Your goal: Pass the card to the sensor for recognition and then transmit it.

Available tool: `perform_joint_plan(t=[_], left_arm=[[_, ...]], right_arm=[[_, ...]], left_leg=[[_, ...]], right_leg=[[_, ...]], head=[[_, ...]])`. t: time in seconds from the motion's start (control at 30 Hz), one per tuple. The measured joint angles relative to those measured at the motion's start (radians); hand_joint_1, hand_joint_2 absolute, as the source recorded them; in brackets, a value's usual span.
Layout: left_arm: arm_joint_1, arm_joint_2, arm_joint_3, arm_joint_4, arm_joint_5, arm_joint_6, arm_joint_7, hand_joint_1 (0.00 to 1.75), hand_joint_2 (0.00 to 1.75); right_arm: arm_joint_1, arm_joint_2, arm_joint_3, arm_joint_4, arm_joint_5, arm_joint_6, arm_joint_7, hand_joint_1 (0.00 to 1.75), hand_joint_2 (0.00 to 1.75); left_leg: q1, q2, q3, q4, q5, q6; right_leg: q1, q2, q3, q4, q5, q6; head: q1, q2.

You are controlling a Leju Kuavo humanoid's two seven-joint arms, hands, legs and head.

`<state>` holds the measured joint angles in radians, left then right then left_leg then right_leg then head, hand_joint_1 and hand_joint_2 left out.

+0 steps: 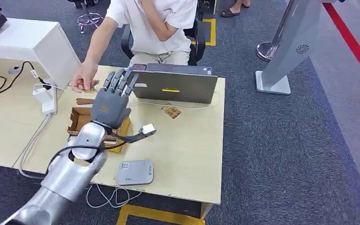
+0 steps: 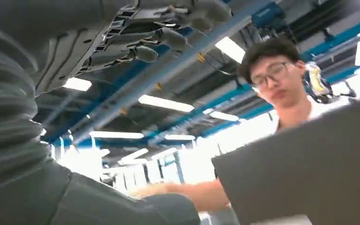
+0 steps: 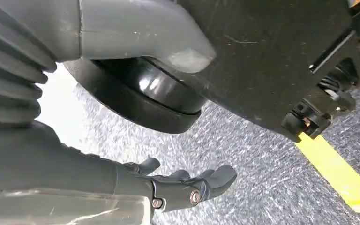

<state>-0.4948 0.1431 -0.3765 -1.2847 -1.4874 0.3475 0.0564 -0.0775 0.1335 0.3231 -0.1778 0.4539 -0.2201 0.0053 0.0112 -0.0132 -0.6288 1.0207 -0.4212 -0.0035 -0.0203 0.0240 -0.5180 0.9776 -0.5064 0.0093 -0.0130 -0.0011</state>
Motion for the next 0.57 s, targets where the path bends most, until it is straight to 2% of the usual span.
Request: perform_joint_plan(t=[0.13, 0.23, 0.4, 0.57], left_arm=[[0.252, 0.068, 0.0, -0.242, -0.029, 0.034, 0.001, 0.0, 1.75], [0.426, 0.114, -0.001, -0.387, -0.054, 0.098, 0.008, 0.0, 1.75], [0.598, 0.16, -0.003, -0.514, -0.066, 0.145, 0.015, 0.0, 1.75], [0.767, 0.207, -0.009, -0.604, -0.08, 0.195, 0.086, 0.0, 1.75]], right_arm=[[0.0, 0.002, -0.03, 0.0, -0.019, 0.0, -0.003, 0.0, 1.75], [0.0, 0.003, -0.046, 0.0, -0.022, 0.0, 0.001, 0.0, 1.75], [0.004, 0.003, -0.055, 0.0, -0.025, -0.052, 0.002, 0.0, 1.75], [0.02, 0.003, -0.076, 0.002, -0.041, -0.131, -0.003, 0.0, 1.75]], left_leg=[[0.0, 0.003, 0.001, 0.0, -0.002, -0.001], [0.0, 0.003, 0.002, 0.0, -0.005, -0.002], [0.0, -0.001, 0.003, 0.0, -0.006, -0.001], [0.0, -0.001, 0.002, 0.0, -0.007, 0.0]], right_leg=[[0.0, 0.002, -0.002, 0.0, -0.003, -0.001], [0.0, 0.002, -0.001, 0.0, -0.005, -0.001], [0.0, -0.003, 0.002, 0.0, -0.007, -0.001], [0.0, -0.002, 0.002, 0.0, -0.009, 0.0]], head=[[-0.001, 0.0], [-0.001, 0.0], [-0.002, 0.0], [-0.001, 0.0]])
